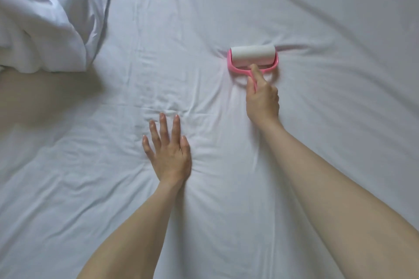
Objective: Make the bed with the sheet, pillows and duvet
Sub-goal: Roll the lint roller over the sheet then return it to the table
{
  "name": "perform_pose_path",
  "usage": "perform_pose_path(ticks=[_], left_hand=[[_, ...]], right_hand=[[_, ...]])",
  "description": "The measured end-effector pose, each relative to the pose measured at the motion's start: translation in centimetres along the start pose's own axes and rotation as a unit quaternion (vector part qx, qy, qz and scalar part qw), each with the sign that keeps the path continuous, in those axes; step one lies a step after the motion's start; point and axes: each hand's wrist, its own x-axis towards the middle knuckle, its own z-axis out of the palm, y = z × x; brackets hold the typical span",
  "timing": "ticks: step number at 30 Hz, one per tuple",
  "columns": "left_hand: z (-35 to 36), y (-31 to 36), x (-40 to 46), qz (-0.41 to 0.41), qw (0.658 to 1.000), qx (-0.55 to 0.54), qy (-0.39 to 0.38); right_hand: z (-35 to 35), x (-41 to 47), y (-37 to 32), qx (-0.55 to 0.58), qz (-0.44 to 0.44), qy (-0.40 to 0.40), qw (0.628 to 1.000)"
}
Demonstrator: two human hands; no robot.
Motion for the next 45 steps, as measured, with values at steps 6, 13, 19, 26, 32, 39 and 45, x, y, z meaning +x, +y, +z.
perform_pose_path(ticks=[6, 13, 19, 26, 32, 39, 45], left_hand=[[1.4, -0.6, 0.1, 0.015, 1.0, -0.005, 0.017], [1.7, -0.9, 0.4, 0.022, 1.0, -0.01, 0.015], [1.7, -0.9, 0.4, 0.026, 0.999, -0.019, 0.021], [1.3, -0.7, 0.3, 0.027, 0.999, -0.018, 0.029], [0.4, -0.5, -0.1, 0.036, 0.999, -0.008, 0.015], [-3.0, 0.4, -1.4, 0.028, 0.998, -0.027, -0.059], [-4.8, 1.3, -11.1, 0.079, 0.976, -0.172, -0.105]], right_hand=[[-1.0, 7.2, -4.1, -0.008, -0.03, 0.006, 0.999], [-1.9, 12.1, -8.9, -0.041, -0.035, 0.016, 0.998], [-1.7, 8.9, -6.2, -0.054, -0.036, 0.011, 0.998], [-0.5, -0.6, 0.7, -0.056, -0.034, 0.016, 0.998], [-0.5, -11.2, 6.8, -0.05, -0.006, 0.015, 0.999], [-0.5, -24.4, 14.1, -0.056, 0.014, 0.003, 0.998], [-1.3, -35.3, 19.7, -0.076, 0.036, -0.023, 0.996]])
